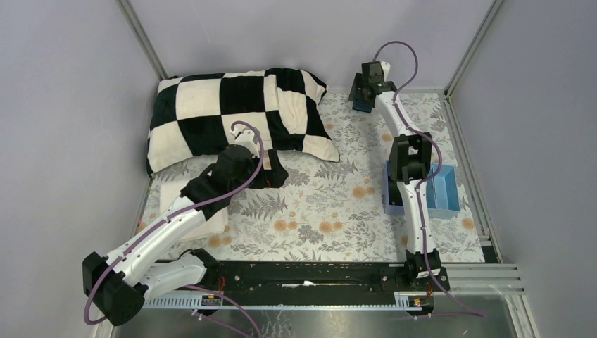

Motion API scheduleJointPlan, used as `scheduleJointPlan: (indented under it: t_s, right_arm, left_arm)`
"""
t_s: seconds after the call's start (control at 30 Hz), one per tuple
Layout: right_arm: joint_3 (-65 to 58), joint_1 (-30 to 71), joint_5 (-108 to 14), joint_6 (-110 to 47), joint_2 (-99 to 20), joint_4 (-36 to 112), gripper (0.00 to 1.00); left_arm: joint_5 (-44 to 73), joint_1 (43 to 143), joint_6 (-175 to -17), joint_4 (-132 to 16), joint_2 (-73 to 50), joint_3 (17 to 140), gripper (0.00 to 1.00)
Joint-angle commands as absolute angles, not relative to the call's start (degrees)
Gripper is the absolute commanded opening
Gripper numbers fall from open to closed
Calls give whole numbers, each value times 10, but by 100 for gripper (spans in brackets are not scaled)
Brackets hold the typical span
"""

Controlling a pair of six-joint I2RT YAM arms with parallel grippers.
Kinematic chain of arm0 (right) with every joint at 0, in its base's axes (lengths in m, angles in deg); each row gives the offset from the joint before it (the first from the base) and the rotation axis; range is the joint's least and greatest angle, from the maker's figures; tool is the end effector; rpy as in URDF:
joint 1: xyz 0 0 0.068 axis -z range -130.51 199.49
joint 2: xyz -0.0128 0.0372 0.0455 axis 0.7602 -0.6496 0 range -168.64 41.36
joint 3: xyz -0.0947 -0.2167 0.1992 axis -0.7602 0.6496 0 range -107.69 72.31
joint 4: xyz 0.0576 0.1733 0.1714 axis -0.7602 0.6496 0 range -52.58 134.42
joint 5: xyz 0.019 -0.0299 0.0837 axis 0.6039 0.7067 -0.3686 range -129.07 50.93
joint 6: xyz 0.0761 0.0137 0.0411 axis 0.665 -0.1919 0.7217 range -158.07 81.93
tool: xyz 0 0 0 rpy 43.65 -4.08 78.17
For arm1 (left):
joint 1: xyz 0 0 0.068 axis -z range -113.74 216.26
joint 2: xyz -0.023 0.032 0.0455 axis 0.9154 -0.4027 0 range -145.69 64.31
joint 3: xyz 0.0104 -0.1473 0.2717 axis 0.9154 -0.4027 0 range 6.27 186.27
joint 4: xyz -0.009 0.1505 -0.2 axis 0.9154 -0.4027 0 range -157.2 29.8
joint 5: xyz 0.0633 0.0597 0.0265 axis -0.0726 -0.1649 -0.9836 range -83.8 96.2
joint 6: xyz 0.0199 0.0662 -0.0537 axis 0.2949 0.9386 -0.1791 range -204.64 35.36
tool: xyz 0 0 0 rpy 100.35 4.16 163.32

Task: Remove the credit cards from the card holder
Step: Move the card holder to the center of the board.

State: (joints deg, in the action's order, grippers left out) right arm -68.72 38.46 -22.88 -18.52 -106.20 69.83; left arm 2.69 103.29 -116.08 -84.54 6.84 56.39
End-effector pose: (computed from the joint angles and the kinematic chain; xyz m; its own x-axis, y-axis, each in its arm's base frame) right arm 0.6210 0.0990 0.2149 -0.5715 0.2161 -0.7916 0.2340 0.9676 0.0952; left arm 0.1832 -0.1322 0.3178 -0.6497 -0.1620 -0.7427 0.2587 0.8716 -0.4165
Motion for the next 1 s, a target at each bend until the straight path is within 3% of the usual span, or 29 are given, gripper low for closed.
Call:
scheduleJointPlan:
  t_s: [0.0, 0.83, 0.97]
  right_arm:
    - [-721, 382, -230, -186, -1093, 639, 100]
    - [-738, 426, -287, -69, -1166, 594, 100]
    - [-738, 428, -301, -56, -1175, 589, 93]
  left_arm:
    - [5, 1033, -1151, -843, 74, 579, 99]
    - [-29, 1033, -1125, -859, 46, 592, 99]
    - [-28, 1033, -1124, -860, 43, 593, 99]
